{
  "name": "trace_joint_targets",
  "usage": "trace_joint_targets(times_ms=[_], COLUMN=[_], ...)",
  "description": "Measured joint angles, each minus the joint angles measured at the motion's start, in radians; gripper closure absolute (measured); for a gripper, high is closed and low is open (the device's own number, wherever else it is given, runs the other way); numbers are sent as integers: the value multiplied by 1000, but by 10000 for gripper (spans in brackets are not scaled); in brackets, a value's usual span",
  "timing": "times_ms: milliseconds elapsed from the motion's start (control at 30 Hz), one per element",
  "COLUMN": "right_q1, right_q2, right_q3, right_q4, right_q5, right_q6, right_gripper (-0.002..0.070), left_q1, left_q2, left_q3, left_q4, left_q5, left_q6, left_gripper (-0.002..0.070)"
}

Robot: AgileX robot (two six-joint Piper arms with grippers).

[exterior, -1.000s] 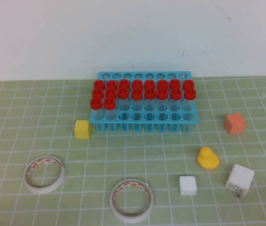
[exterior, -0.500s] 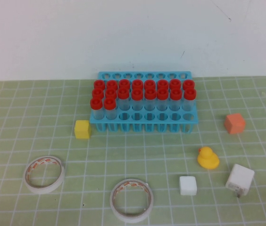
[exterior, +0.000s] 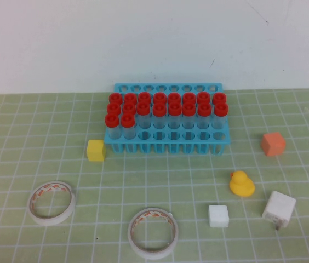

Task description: Place the test tubes

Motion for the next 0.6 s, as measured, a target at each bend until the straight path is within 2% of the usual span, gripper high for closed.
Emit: trace_joint_targets(times_ms=[233,600], right_q1=[0,0], right_q2=[0,0], right_q3=[-8,-8], right_q4=[-48,-50], right_q5=[37,37], right_q6=[108,121], right_gripper=[678,678], left_q1=[0,0], left_q2=[0,0], left_q3=[0,0], left_q4=[0,0], left_q5=[0,0], left_q6=[0,0], left_gripper=[676,676])
